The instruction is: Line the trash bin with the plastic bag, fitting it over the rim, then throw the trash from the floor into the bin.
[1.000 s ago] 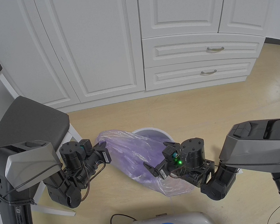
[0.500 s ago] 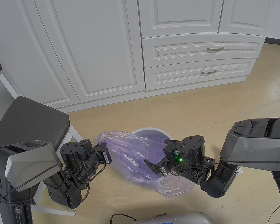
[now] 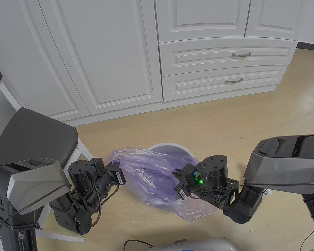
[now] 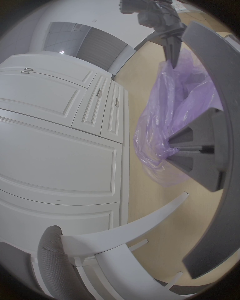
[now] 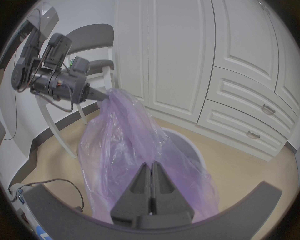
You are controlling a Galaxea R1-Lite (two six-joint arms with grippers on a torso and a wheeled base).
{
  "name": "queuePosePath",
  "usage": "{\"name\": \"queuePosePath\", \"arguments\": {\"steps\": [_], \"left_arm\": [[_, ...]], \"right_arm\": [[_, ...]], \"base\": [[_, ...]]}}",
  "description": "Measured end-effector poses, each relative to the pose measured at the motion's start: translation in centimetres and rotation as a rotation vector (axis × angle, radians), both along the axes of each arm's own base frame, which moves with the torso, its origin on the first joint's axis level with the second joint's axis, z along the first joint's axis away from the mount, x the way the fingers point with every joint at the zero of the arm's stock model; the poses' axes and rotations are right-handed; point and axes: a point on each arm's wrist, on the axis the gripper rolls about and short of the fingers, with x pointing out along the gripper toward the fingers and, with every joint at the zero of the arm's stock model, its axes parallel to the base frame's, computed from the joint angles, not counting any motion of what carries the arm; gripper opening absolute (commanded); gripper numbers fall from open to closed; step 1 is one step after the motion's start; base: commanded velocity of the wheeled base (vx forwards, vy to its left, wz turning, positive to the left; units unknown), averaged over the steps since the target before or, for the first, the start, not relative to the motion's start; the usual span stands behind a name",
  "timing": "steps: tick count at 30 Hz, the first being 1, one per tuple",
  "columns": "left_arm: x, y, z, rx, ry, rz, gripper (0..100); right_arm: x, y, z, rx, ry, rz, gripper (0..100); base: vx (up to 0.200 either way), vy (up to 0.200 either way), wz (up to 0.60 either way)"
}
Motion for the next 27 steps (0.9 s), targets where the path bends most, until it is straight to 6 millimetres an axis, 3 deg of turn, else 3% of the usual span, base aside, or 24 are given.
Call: {"name": "queuePosePath", "arguments": {"steps": [12,23,24,27], "left_arm": [[-1.5,0.4,-1.6,0.121,0.07,-0.018,0],[-2.5,1.0,-2.7,0.208,0.156,-0.032,0],[-2.6,1.0,-2.7,0.21,0.159,-0.034,100],[-2.8,0.9,-3.0,0.22,0.184,-0.039,100]], "right_arm": [[2.9,-1.3,2.9,0.074,-0.093,-0.109,0],[5.3,-0.1,2.5,0.197,-0.129,-0.167,0],[5.5,-0.1,2.5,0.204,-0.135,-0.169,0],[5.9,0.0,2.4,0.219,-0.147,-0.173,0]], "base": [[0.0,0.0,0.0],[0.0,0.0,0.0],[0.0,0.0,0.0],[0.0,0.0,0.0]]}}
